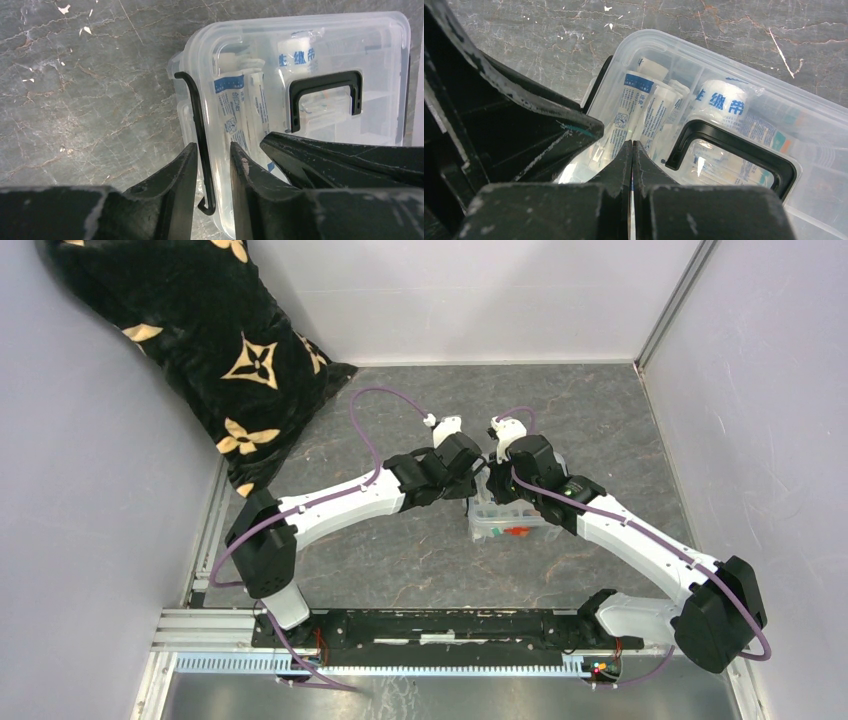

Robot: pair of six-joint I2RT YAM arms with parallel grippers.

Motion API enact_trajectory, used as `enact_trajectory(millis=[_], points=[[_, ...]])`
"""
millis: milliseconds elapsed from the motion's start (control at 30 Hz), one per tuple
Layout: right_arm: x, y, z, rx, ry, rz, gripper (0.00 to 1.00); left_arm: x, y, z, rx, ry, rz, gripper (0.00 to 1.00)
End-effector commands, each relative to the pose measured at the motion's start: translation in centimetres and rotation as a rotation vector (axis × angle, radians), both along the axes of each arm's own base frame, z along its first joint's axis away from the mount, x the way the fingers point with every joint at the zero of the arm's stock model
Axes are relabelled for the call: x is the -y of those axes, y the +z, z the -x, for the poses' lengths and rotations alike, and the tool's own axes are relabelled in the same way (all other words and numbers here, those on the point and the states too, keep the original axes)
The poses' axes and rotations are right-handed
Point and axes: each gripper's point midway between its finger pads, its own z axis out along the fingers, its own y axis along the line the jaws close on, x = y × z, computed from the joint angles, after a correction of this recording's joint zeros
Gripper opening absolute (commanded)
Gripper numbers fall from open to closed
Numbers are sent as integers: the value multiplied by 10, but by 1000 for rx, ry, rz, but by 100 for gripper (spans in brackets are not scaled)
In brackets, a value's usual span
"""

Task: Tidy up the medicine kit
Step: Close the lid of the medicine box.

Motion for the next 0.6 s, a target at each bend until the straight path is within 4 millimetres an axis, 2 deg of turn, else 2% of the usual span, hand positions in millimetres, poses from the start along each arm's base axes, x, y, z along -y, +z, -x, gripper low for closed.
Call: enact_trajectory(millis=[0, 133, 567], points=[[17, -35, 18, -111, -3, 93, 0, -24, -39, 25, -113, -24, -169, 40], [17, -36, 19, -114, -3, 93, 0, -25, -36, 26, -116, -22, -167, 45], [13, -35, 18, -118, 7, 87, 0, -17, -14, 22, -86, -27, -115, 49]])
